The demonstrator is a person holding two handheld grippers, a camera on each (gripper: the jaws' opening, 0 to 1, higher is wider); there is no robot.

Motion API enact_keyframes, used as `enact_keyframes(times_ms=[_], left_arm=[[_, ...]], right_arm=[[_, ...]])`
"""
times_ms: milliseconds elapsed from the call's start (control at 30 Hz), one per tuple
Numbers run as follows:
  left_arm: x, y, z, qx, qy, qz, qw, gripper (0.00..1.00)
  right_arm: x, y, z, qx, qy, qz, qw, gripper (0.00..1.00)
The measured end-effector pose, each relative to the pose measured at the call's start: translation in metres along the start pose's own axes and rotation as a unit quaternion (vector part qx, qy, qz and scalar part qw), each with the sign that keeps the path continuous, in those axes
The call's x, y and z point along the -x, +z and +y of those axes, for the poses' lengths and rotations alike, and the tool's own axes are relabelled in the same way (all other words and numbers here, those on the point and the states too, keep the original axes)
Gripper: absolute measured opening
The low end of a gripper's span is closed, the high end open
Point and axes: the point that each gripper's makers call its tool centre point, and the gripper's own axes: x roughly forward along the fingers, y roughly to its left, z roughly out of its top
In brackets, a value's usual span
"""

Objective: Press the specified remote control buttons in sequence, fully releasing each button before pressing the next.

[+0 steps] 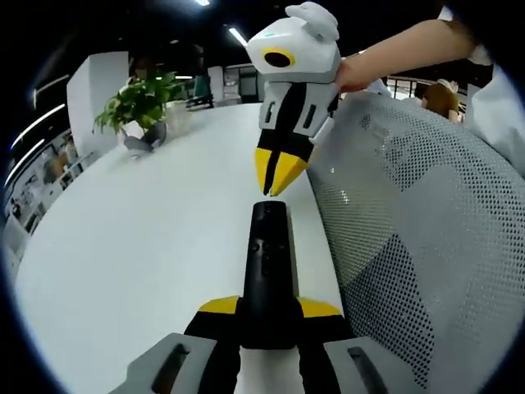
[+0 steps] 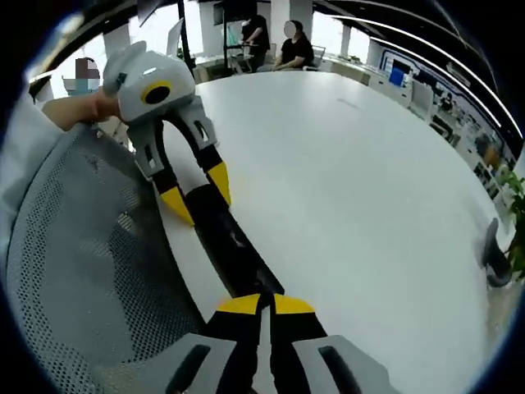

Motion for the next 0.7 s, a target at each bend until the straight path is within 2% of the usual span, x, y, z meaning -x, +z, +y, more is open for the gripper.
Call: enact_keyframes(times_ms=[267,367,433,533,700], left_arm=[[-0.0007,-0.0005,0.0006,0.002,0.0,0.0,1.0,0.25],[-0.001,-0.0007,0.0008,0.003,0.001,0.0,1.0,0.25],[-0.0009,-0.0007,0.0006,0.003,0.001,0.001,1.0,0.25],[-0.0012,-0.0005,0.0005,0.004,0.001,0.0,1.0,0.25],[-0.0014,-0.0001,0.0005,0.004,0.001,-0.001,1.0,0.25]], right_arm=[[-0.0031,0.0002,-0.0015,0.025,0.015,0.022,0.9993,0.0],[-0.0066,-0.0032,0.0005,0.048,0.028,0.043,0.9976,0.0],[-0.0072,-0.0011,-0.0008,0.066,0.026,0.042,0.9966,0.0],[-0.0074,-0.0017,-0.0027,0.056,0.035,0.051,0.9965,0.0],[-0.0058,-0.0022,-0.0024,-0.002,0.056,0.07,0.996,0.0]])
